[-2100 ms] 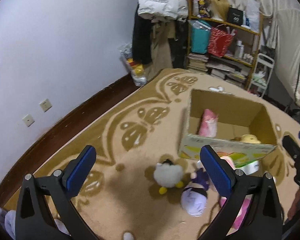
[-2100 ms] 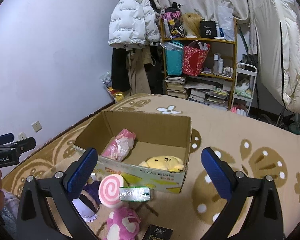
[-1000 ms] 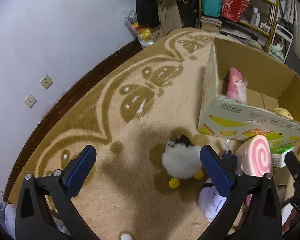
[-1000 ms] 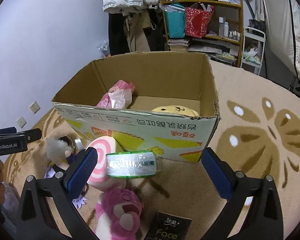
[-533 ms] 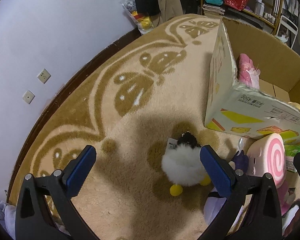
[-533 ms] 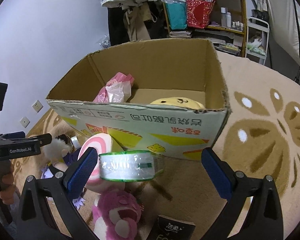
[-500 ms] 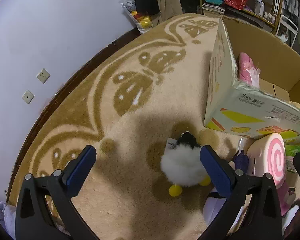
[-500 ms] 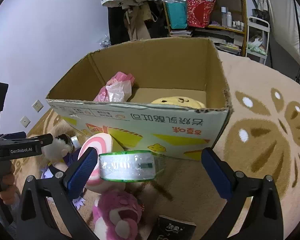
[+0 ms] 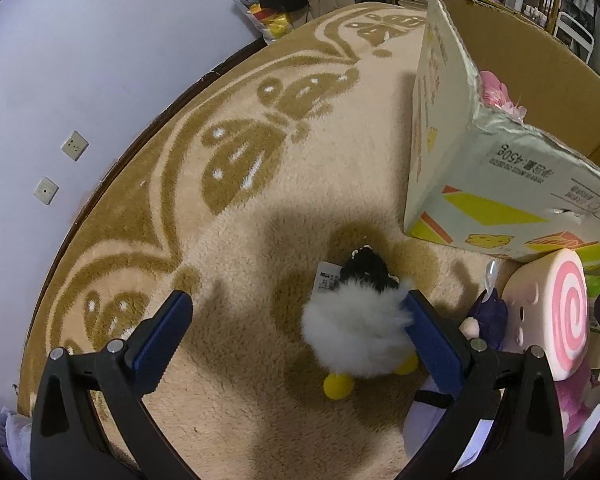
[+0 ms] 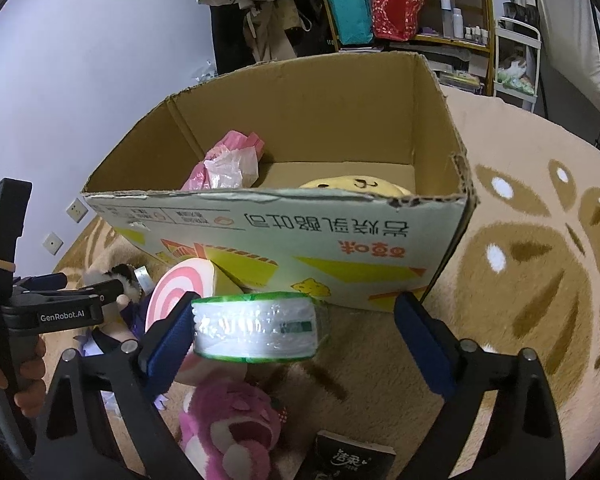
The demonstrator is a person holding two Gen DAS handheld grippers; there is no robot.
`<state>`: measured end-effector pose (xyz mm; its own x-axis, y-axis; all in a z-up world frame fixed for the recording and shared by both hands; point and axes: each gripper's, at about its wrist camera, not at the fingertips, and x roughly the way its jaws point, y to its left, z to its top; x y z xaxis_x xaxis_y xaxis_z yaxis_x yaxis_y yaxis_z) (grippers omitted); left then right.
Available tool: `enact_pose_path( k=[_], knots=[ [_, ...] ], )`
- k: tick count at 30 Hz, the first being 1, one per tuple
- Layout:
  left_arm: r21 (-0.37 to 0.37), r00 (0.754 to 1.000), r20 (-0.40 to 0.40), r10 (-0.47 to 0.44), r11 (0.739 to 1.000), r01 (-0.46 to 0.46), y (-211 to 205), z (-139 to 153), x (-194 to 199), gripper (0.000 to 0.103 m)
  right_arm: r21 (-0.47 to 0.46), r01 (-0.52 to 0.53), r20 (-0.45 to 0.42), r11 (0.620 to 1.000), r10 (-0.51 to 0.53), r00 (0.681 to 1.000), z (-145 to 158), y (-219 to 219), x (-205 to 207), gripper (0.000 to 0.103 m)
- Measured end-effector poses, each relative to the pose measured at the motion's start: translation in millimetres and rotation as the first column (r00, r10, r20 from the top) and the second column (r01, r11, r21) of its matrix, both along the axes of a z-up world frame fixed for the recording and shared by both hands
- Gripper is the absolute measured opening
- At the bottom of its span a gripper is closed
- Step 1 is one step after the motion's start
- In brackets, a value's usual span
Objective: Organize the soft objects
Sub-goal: 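Move the left tool to the white pompom toy while the right tool approaches the green tissue pack, then grasp the white pompom toy with the left tool while the right tool grasps the green tissue pack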
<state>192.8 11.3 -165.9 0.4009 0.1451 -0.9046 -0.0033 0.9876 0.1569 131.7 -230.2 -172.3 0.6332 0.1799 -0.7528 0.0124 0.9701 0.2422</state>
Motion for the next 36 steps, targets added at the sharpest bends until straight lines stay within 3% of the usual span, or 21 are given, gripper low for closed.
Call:
enact_pose_path(
  k=[5,8,15,17,28,36],
  knots=[
    [-0.015,1.000,-0.018,-0.009,1.000,0.009,-2,-4,1,0.088,0.007,-0.011,-0.009,1.000,0.011,1.000,-1,2,1,0.089],
    [-0.036,0.999,-0.041,-0.027,0.999,0.025,-5,-10,1,0.076,0.026,-0.011,-0.018,1.000,0.011,1.000,-3,2,1,0.079],
    [-0.093,0.996,-0.067,-0.050,0.995,0.044,-7,-16,-1,0.042,0.033,-0.035,-0.045,0.999,0.036,0.998,-6,5,1,0.067],
    [-0.097,0.997,-0.065,-0.049,0.994,0.043,-6,-16,-1,0.035,0.041,-0.059,-0.051,0.997,0.061,0.997,-6,6,0,0.058],
    [-0.071,0.995,-0.020,-0.099,0.993,0.097,-15,-4,-12,0.033,0.034,-0.046,-0.032,0.998,0.047,0.998,3,-4,-11,0.057],
    [-0.068,0.994,0.059,-0.096,0.993,0.100,-15,18,-23,0.032,0.032,-0.028,-0.002,0.999,0.028,1.000,16,-10,-25,0.057]
  ],
)
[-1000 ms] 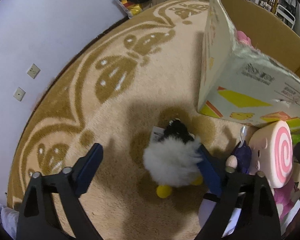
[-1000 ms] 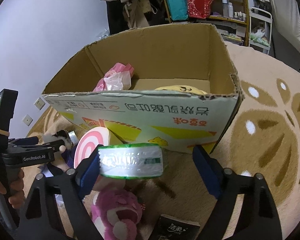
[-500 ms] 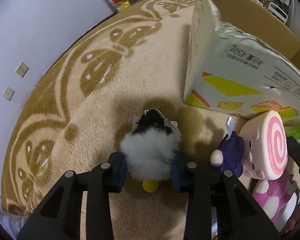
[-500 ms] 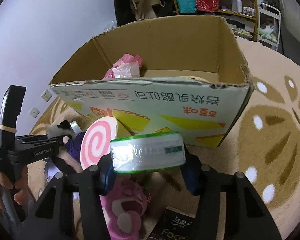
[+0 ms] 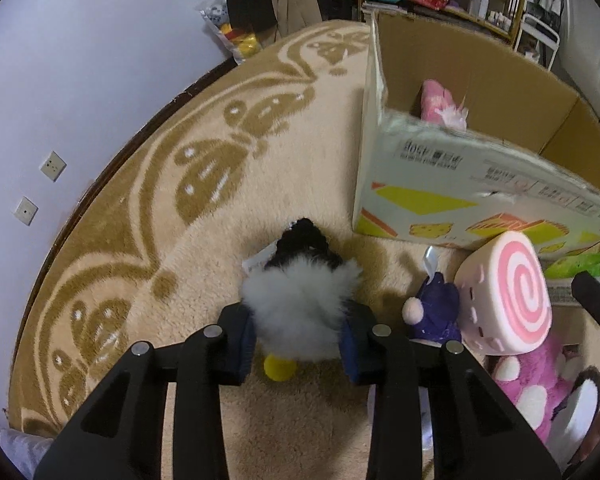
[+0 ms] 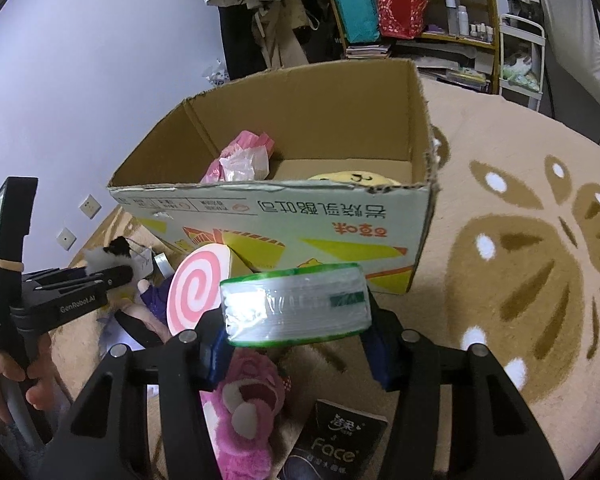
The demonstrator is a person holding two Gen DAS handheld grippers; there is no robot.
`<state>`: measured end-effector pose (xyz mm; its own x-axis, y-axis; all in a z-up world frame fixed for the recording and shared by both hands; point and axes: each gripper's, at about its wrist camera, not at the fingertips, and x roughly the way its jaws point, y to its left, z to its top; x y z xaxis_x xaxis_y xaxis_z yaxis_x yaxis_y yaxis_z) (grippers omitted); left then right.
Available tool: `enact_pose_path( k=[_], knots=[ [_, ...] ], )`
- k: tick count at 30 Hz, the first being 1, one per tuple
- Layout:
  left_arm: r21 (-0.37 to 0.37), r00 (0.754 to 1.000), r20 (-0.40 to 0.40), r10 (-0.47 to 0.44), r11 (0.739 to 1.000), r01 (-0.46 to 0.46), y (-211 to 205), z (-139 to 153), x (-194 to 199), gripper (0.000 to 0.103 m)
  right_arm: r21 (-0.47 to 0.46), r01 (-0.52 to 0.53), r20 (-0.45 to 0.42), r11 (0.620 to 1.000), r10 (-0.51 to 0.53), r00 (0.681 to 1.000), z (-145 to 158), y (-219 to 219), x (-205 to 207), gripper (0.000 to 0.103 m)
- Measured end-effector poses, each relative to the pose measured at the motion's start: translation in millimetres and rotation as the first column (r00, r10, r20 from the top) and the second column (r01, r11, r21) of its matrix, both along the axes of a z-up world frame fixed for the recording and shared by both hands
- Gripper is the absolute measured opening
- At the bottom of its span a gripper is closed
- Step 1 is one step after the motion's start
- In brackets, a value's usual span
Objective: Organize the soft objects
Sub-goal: 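Grasp the white pompom toy with the left tool while the right tool grasps the green tissue pack, then carry the pompom toy and tissue pack with both tools over the box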
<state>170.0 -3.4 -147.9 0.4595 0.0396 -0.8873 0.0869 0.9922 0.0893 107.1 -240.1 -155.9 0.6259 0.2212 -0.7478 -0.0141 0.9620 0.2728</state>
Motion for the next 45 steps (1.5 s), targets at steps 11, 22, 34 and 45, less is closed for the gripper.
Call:
enact_pose_path(
  k=[11,22,34,45],
  knots=[
    [0.009,0.989,0.147,-0.030,1.000,0.029,0,48,-32,0.032,-0.046,0.023,0.057,0.999,-0.020,0.998,21,2,-12,0.057],
    [0.037,0.934,0.354,-0.050,0.999,0.039,5,101,-61,0.033,-0.091,0.065,0.204,0.994,-0.046,0.978,69,0,-40,0.057],
    [0.013,0.883,0.465,-0.062,0.998,0.064,-4,125,-49,0.033,-0.115,0.120,0.301,0.986,-0.081,0.950,90,-11,-33,0.057],
    [0.040,0.864,0.494,-0.103,0.995,0.095,-28,119,-25,0.033,-0.111,0.158,0.339,0.981,-0.112,0.934,92,-25,-2,0.057]
  ],
)
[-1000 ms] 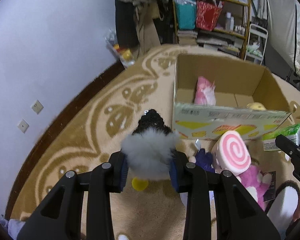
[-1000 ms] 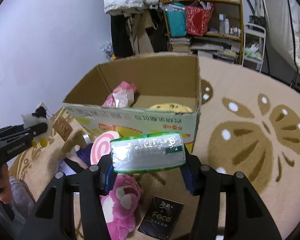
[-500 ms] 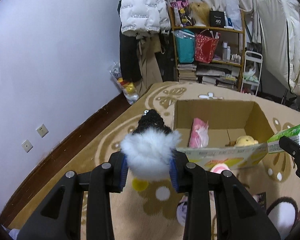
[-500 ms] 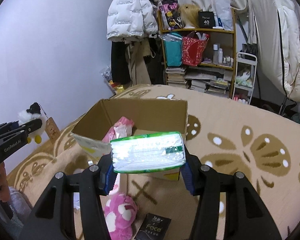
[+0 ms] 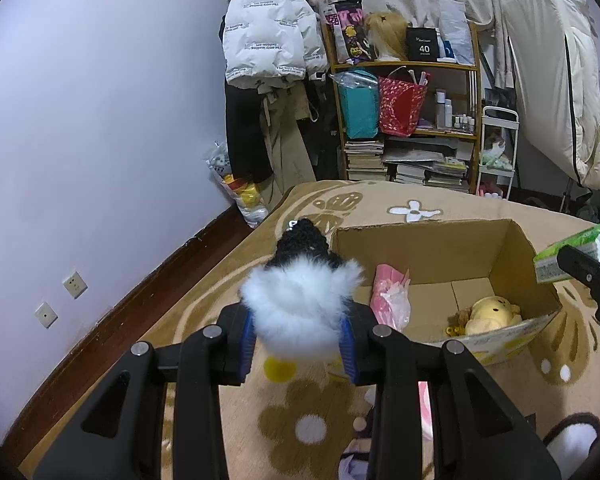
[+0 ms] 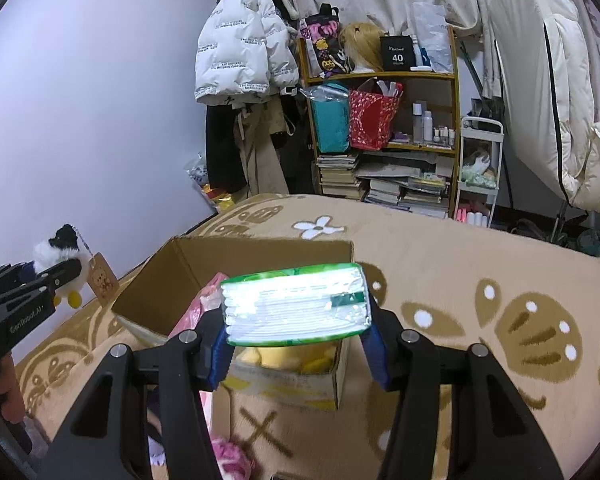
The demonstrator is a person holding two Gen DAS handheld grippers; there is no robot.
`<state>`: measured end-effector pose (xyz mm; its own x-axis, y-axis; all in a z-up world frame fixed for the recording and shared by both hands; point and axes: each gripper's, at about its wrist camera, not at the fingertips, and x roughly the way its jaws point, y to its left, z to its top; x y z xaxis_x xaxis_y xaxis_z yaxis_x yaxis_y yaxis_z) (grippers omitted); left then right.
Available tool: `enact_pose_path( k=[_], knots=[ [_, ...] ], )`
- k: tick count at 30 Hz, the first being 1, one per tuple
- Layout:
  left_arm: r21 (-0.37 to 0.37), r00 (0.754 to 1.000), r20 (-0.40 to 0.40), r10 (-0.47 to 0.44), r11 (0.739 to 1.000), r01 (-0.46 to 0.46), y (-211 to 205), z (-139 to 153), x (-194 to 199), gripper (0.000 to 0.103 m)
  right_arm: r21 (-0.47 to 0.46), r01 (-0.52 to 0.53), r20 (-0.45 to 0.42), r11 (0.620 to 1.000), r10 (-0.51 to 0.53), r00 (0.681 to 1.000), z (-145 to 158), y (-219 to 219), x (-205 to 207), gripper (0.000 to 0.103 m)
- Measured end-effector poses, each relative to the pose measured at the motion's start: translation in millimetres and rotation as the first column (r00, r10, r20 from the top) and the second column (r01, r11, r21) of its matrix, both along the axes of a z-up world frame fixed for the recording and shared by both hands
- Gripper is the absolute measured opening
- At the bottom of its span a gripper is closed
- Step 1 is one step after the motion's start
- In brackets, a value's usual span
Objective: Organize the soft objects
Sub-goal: 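Carry the pompom toy and tissue pack with both tools over the box, then open both tools to drop the pompom toy and tissue pack into the box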
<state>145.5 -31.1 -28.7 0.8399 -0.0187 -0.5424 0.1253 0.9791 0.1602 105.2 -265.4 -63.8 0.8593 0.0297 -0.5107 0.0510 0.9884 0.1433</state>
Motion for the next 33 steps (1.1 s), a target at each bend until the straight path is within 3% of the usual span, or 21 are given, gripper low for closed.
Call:
enact_pose_path(
  k=[14,19,29,33],
  knots=[
    [0.023,1.000,0.010,-0.025,0.999,0.025,-22,-9,30,0.033,-0.045,0.010,0.014,0.999,-0.009,1.000,-17,3,26,0.057],
    [-0.003,0.999,0.013,-0.031,1.000,0.031,-25,-12,36,0.033,-0.080,0.010,0.000,0.997,-0.010,1.000,-23,9,32,0.057],
    [-0.062,0.996,0.003,-0.093,0.994,0.093,-34,-16,41,0.034,-0.058,-0.032,0.009,0.998,0.033,0.999,-25,17,33,0.057],
    [-0.055,0.993,-0.020,-0.118,0.992,0.117,-40,-22,42,0.036,-0.068,-0.038,-0.002,0.997,0.038,0.999,-29,21,34,0.058]
  ],
)
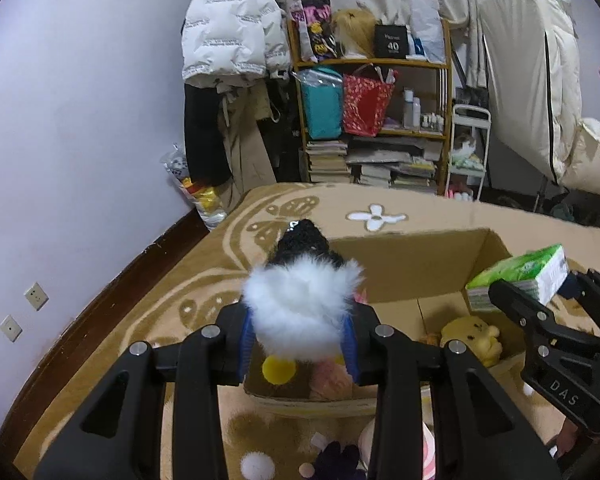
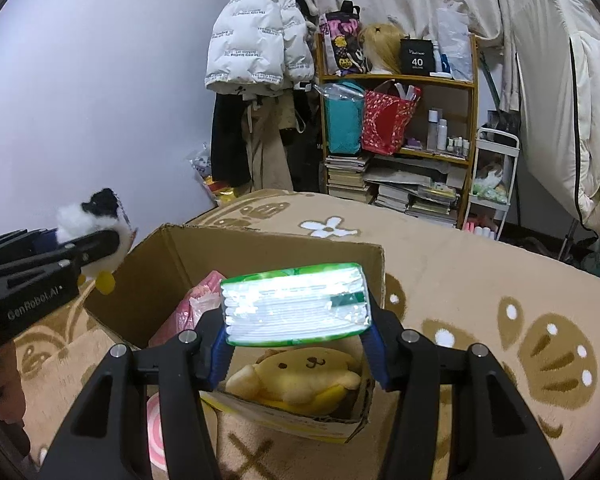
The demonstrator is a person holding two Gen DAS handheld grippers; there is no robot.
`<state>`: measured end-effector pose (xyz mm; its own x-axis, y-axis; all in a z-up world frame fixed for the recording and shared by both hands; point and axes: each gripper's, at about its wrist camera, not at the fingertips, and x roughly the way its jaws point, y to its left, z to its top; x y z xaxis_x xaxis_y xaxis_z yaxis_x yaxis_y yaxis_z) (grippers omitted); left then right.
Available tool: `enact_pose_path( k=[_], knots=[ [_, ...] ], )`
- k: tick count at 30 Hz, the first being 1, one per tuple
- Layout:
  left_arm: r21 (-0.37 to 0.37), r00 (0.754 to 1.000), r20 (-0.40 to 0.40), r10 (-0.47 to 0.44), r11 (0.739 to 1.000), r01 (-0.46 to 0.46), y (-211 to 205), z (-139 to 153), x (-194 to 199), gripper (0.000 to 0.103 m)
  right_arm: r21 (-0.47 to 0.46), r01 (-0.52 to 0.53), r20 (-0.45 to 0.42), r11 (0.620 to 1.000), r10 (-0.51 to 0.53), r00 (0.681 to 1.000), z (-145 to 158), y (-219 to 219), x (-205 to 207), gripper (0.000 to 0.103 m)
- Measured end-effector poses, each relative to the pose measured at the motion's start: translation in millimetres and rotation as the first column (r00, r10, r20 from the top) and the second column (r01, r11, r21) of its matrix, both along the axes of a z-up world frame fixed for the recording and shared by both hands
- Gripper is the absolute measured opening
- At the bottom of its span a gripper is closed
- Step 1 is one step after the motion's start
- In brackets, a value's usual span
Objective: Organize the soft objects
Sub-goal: 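Open both tools to drop the pompom toy and tissue pack into the box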
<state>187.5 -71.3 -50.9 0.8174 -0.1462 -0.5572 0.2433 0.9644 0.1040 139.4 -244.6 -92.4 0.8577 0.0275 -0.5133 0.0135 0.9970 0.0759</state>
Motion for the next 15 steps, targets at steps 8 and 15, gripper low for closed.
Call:
enact_pose_path(
  k=[8,15],
  knots=[
    [-0.003,0.996,-0.084,-0.009,1.000,0.009,-3,-15,5,0.058,0.026,-0.005,-0.045,1.000,0.006,0.999,-7,-5,4,0.060],
    [-0.013,0.996,-0.086,0.016,1.000,-0.018,3,-12,2,0.073,0.032,0.015,-0.013,0.999,-0.015,1.000,2,-9,-4,0.082]
  ],
)
